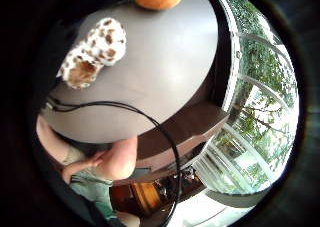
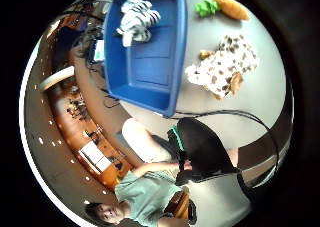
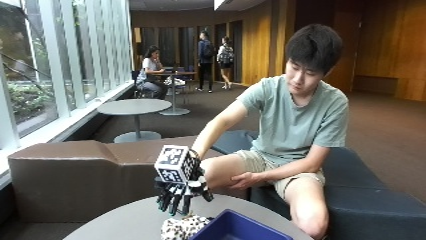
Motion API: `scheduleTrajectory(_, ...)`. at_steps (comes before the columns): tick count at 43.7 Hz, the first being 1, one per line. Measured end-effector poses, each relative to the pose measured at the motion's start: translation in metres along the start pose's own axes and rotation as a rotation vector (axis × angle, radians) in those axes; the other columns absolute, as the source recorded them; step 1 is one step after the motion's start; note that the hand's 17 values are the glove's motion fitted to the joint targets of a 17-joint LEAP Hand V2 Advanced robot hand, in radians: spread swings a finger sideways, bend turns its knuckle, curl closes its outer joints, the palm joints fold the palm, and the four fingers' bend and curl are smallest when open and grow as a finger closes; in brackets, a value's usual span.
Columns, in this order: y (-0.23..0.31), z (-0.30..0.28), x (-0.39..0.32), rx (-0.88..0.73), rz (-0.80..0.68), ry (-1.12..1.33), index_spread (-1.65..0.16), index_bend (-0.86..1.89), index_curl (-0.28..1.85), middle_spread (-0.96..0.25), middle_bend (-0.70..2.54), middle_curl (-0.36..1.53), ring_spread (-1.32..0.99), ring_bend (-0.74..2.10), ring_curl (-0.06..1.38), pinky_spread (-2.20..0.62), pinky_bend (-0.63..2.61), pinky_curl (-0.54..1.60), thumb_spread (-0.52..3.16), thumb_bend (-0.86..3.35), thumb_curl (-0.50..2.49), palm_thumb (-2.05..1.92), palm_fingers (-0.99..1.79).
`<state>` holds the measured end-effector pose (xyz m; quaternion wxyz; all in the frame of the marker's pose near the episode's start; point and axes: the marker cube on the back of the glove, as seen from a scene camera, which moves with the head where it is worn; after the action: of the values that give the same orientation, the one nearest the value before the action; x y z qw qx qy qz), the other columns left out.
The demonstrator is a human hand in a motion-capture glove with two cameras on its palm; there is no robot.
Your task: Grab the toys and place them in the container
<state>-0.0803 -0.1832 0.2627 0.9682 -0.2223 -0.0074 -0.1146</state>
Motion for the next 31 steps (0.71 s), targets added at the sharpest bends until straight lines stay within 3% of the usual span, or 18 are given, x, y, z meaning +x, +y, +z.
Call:
scheduleTrajectory(10, -0.038, 0.069, 0.018, -0.141, 0.002, -0.032, -0.27, 0.14, 0.28, -0.10, 0.09, 0.22, -0.02, 0.14, 0.29, 0.02, 0.70, 0.33, 1.26, 0.00, 0.39, 0.14, -0.28)
scheduleTrajectory(16, -0.057, 0.099, 0.022, -0.056, -0.018, -0.037, -0.29, 0.23, 0.31, -0.09, 0.04, 0.19, 0.00, 0.07, 0.24, 0.04, 0.77, 0.35, 1.23, -0.01, 0.39, 0.18, -0.27)
scheduleTrajectory(20, -0.071, 0.095, 0.020, 0.039, -0.022, -0.084, -0.29, 0.55, 0.40, -0.09, 0.00, 0.14, 0.00, 0.08, 0.20, 0.03, 0.87, 0.37, 1.24, 0.00, 0.39, 0.21, -0.06)
scheduleTrajectory(24, -0.076, 0.097, 0.018, 0.113, -0.013, -0.095, -0.23, 0.79, 0.46, -0.13, 0.19, 0.16, -0.03, 0.22, 0.21, -0.05, 0.78, 0.33, 1.29, 0.03, 0.40, 0.28, 0.33)
scheduleTrajectory(31, -0.073, 0.100, 0.020, 0.206, 0.103, -0.133, -0.18, 0.71, 0.49, -0.14, 0.54, 0.28, -0.20, 0.55, 0.30, -0.16, 0.66, 0.30, 1.24, 0.10, 0.48, 0.46, 0.83)
